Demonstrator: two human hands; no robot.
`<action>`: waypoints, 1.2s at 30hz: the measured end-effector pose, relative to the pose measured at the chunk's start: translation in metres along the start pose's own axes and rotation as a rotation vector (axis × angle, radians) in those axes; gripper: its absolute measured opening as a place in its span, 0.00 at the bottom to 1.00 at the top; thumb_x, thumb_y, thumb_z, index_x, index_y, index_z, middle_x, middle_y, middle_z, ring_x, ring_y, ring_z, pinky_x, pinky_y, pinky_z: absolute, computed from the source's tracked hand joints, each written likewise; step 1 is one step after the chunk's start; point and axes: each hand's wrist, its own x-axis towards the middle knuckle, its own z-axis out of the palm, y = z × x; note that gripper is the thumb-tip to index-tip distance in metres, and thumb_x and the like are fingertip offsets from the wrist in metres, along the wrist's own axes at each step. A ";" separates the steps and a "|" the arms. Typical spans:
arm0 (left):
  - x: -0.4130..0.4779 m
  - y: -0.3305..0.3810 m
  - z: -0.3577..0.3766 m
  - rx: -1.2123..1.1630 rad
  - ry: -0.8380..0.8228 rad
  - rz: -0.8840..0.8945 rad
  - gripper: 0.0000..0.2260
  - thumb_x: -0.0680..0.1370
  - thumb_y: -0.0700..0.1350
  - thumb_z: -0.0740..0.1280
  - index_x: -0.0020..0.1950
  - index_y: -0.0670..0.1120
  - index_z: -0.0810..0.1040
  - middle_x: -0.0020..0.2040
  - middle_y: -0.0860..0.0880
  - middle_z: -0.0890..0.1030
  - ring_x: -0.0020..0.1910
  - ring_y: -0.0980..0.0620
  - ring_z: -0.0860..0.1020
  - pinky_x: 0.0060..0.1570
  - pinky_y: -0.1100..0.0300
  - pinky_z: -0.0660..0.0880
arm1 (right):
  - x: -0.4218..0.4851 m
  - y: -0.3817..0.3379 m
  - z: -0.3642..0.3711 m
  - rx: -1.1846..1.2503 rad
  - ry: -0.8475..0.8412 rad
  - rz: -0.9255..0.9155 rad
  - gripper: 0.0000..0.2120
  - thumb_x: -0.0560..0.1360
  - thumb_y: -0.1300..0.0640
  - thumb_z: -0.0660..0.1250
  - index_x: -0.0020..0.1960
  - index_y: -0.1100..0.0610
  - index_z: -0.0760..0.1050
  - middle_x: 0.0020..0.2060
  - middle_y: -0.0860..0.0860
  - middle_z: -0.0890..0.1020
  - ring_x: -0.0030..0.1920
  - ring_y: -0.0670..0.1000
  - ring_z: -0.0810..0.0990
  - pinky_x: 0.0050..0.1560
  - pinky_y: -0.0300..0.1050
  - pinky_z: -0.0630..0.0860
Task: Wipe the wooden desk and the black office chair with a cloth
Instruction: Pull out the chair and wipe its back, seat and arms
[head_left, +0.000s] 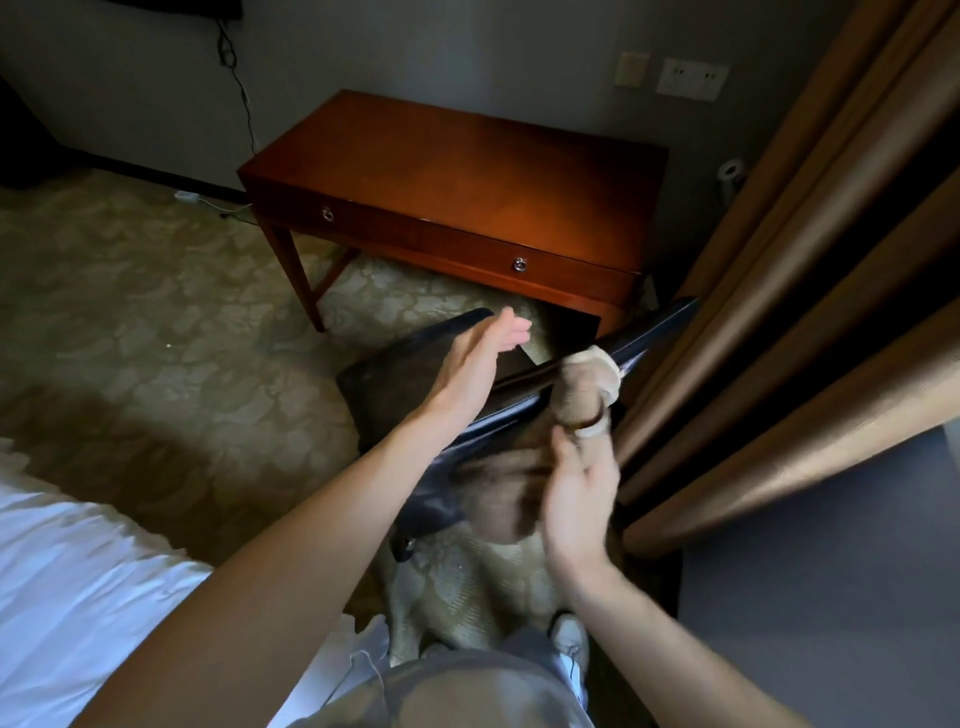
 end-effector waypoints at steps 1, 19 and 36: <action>-0.003 -0.004 -0.006 0.067 -0.019 0.021 0.22 0.76 0.69 0.57 0.54 0.59 0.84 0.55 0.59 0.86 0.60 0.60 0.80 0.67 0.54 0.72 | 0.014 -0.003 -0.014 0.005 0.033 -0.047 0.21 0.76 0.57 0.63 0.68 0.55 0.77 0.62 0.49 0.83 0.66 0.49 0.78 0.75 0.50 0.68; -0.037 -0.077 -0.032 0.207 0.217 0.097 0.19 0.81 0.63 0.55 0.59 0.57 0.82 0.56 0.64 0.82 0.60 0.69 0.75 0.57 0.79 0.65 | 0.026 -0.005 0.017 0.152 0.107 0.375 0.08 0.81 0.62 0.63 0.46 0.52 0.75 0.29 0.48 0.81 0.30 0.47 0.80 0.32 0.39 0.76; -0.047 -0.068 0.019 0.266 0.471 0.114 0.17 0.79 0.55 0.57 0.50 0.50 0.84 0.49 0.56 0.84 0.52 0.59 0.79 0.57 0.61 0.72 | -0.057 0.010 -0.003 -0.119 -0.369 0.598 0.09 0.73 0.59 0.69 0.41 0.45 0.83 0.37 0.50 0.86 0.42 0.52 0.86 0.47 0.51 0.82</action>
